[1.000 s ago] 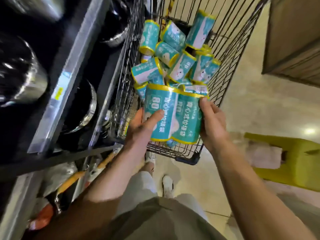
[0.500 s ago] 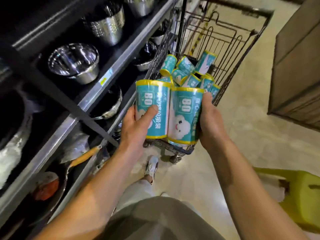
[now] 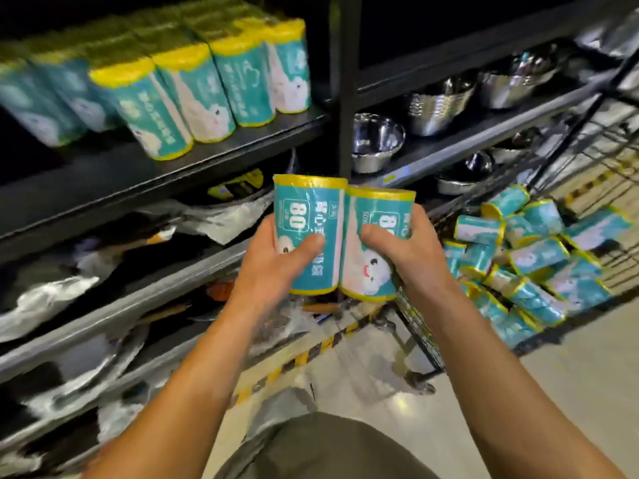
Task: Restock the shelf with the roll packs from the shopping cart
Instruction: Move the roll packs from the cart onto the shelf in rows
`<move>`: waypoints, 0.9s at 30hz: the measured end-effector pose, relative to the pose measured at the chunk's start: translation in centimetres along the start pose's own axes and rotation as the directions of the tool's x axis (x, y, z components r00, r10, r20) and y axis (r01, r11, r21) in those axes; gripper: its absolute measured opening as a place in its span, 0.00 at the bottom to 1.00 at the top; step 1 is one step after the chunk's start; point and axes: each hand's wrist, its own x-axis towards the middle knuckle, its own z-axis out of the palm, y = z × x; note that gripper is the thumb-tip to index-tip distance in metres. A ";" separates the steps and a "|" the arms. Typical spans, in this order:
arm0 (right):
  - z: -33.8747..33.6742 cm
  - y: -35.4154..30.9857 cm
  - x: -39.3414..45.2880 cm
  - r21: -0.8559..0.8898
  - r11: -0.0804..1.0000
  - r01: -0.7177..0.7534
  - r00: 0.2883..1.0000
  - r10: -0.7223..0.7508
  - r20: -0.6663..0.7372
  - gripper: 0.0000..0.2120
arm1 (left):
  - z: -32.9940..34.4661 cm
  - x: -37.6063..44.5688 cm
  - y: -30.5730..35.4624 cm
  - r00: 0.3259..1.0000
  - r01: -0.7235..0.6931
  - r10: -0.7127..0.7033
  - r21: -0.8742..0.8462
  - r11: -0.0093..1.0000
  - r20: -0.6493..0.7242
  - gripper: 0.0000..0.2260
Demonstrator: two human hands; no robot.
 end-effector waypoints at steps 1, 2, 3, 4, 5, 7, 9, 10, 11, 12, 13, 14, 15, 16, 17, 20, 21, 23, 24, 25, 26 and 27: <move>1.6 -0.4 0.4 0.003 1.000 0.019 0.999 -0.019 0.039 0.29 | -1.5 -0.4 0.4 0.998 -0.015 0.015 0.000 1.000 -0.056 0.30; 3.4 -0.8 0.7 0.008 1.000 0.030 0.997 -0.031 0.076 0.27 | -2.9 -0.8 0.8 0.994 -0.029 0.029 -0.003 1.000 -0.109 0.28; 5.1 -1.2 1.0 0.011 0.999 0.041 0.992 -0.043 0.118 0.26 | -4.3 -1.1 1.1 0.986 -0.044 0.041 -0.011 0.999 -0.160 0.26; 6.8 -1.7 1.2 0.019 0.999 0.050 0.986 -0.052 0.157 0.26 | -5.7 -1.5 1.4 0.976 -0.057 0.052 -0.019 0.998 -0.212 0.24; 8.4 -2.1 1.5 0.026 0.998 0.060 0.979 -0.064 0.195 0.26 | -7.0 -1.8 1.8 0.964 -0.073 0.064 -0.025 0.997 -0.259 0.22; 11.6 -2.9 1.9 0.038 0.996 0.079 0.962 -0.087 0.260 0.24 | -9.6 -2.3 2.3 0.941 -0.102 0.088 -0.024 0.995 -0.327 0.20; 14.7 -3.8 1.9 0.035 0.994 0.100 0.943 -0.106 0.316 0.20 | -12.2 -2.9 2.8 0.915 -0.121 0.106 -0.015 0.992 -0.389 0.23; 16.2 -4.1 1.9 0.039 0.993 0.111 0.934 -0.118 0.336 0.20 | -13.5 -3.2 3.0 0.903 -0.130 0.111 -0.018 0.991 -0.414 0.25; 17.6 -4.5 1.9 0.044 0.991 0.127 0.925 -0.134 0.355 0.20 | -14.9 -3.4 3.1 0.892 -0.134 0.110 -0.023 0.991 -0.439 0.27; 19.1 -4.9 1.8 0.044 0.988 0.147 0.914 -0.153 0.376 0.20 | -16.4 -3.6 3.2 0.879 -0.135 0.109 -0.023 0.991 -0.464 0.27; 20.5 -5.2 1.8 0.038 0.984 0.175 0.902 -0.176 0.395 0.19 | -17.9 -3.7 3.3 0.869 -0.137 0.111 -0.018 0.990 -0.483 0.27; 21.9 -5.6 1.7 0.032 0.978 0.204 0.890 -0.199 0.410 0.18 | -19.4 -3.8 3.3 0.862 -0.136 0.116 -0.005 0.991 -0.494 0.26; 23.4 -6.0 1.7 0.025 0.973 0.230 0.882 -0.220 0.417 0.18 | -20.9 -3.9 3.4 0.855 -0.135 0.121 0.010 0.991 -0.505 0.24; 24.8 -6.3 1.8 0.021 0.967 0.256 0.877 -0.241 0.417 0.19 | -22.4 -4.0 3.4 0.847 -0.134 0.127 0.023 0.991 -0.516 0.22; 26.3 -6.4 2.0 0.022 0.960 0.278 0.873 -0.262 0.412 0.20 | -23.8 -4.0 3.5 0.840 -0.134 0.131 0.032 0.990 -0.527 0.20; 30.6 -6.7 3.2 0.021 0.950 0.310 0.878 -0.295 0.376 0.24 | -27.9 -3.7 3.7 0.824 -0.144 0.147 0.049 0.988 -0.547 0.23; 32.1 -6.7 3.7 0.019 0.948 0.317 0.880 -0.302 0.366 0.26 | -29.3 -3.7 3.8 0.817 -0.143 0.152 0.061 0.988 -0.556 0.22; 34.8 -6.7 4.9 0.003 0.941 0.339 0.881 -0.319 0.348 0.27 | -31.8 -3.6 3.8 0.809 -0.142 0.165 0.085 0.986 -0.564 0.20; 36.1 -6.7 5.6 -0.006 0.935 0.354 0.881 -0.332 0.338 0.27 | -33.0 -3.5 3.8 0.810 -0.144 0.172 0.095 0.985 -0.561 0.21; 37.3 -6.6 6.4 -0.016 0.929 0.371 0.880 -0.346 0.326 0.28 | -34.1 -3.5 3.8 0.813 -0.143 0.180 0.109 0.984 -0.553 0.22; 38.4 -6.5 7.2 -0.026 0.922 0.385 0.879 -0.359 0.314 0.29 | -35.1 -3.5 3.9 0.818 -0.141 0.186 0.123 0.982 -0.544 0.22; 39.4 -6.2 8.0 -0.038 0.918 0.394 0.879 -0.364 0.306 0.30 | -36.1 -3.4 4.0 0.822 -0.143 0.192 0.133 0.981 -0.536 0.21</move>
